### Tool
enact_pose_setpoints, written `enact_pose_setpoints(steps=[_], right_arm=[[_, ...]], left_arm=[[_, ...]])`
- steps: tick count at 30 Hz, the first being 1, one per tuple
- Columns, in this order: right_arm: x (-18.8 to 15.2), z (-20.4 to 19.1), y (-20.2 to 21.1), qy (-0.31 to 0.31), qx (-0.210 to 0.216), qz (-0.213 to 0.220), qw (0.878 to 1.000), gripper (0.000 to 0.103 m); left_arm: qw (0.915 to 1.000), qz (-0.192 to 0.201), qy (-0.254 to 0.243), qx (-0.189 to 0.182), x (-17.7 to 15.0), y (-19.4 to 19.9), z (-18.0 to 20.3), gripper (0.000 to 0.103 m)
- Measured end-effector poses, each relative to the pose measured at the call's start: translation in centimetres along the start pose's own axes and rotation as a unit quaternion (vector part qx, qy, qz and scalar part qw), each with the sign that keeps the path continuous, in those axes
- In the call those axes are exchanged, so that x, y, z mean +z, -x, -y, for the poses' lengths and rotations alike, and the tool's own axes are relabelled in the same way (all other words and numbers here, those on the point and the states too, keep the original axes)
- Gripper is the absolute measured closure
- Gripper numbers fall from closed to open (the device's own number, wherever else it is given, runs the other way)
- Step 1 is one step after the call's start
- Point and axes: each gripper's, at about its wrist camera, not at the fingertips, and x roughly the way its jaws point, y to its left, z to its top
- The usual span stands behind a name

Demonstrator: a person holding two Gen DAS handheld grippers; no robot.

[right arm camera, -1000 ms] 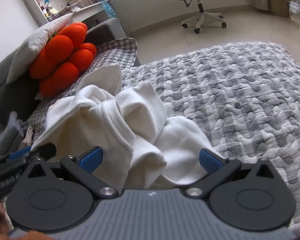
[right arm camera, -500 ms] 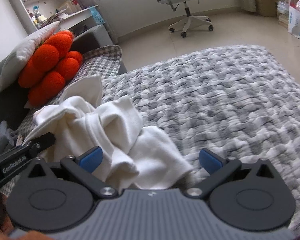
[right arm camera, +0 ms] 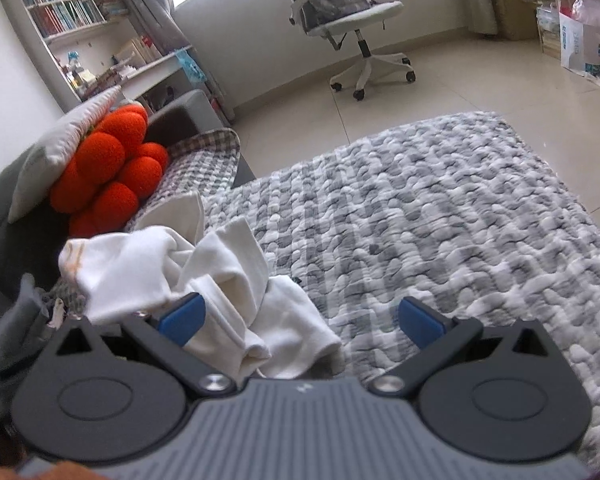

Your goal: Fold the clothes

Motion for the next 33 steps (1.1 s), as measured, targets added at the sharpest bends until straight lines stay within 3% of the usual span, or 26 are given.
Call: enact_pose_setpoints(steps=[6,10,13,15,17,19,23,33], right_arm=[[0.0,0.5,0.4,-0.011,0.019,0.004,1.0,0.0],[0.1,0.3,0.2,-0.012,0.019,-0.001,1.0,0.0],[0.2,0.1,0.2,-0.01,0.023,-0.002,1.0,0.0],[0.2,0.0,0.2,-0.009,0.028,-0.003,1.0,0.0],[0.3,0.0,0.2,-0.009,0.031,-0.003,0.999,0.0],[0.4,0.0,0.1,-0.009,0.034,-0.003,0.999,0.0],[0.5,0.0,-0.2,-0.013,0.039,-0.001,0.999,0.0],[0.9,-1.4,-2.3,-0.031,0.065,0.001,0.997,0.0]], left_arm=[[0.9974,-0.05,-0.022,-0.047,-1.1,-0.4,1.6,0.093],[0.9943,-0.091,-0.022,-0.051,-1.6,-0.8,1.8,0.093],[0.994,-0.098,-0.015,-0.045,-1.9,-0.6,1.8,0.092],[0.9947,-0.096,-0.004,-0.037,-1.8,-0.2,1.6,0.088],[0.9954,-0.087,0.01,-0.039,-1.6,0.6,1.3,0.067],[0.9961,-0.069,0.03,-0.046,-1.5,1.9,0.9,0.054],[0.9972,-0.043,0.055,-0.027,-0.9,3.4,0.1,0.04],[0.9916,-0.035,0.122,0.024,0.6,2.6,-3.3,0.038]])
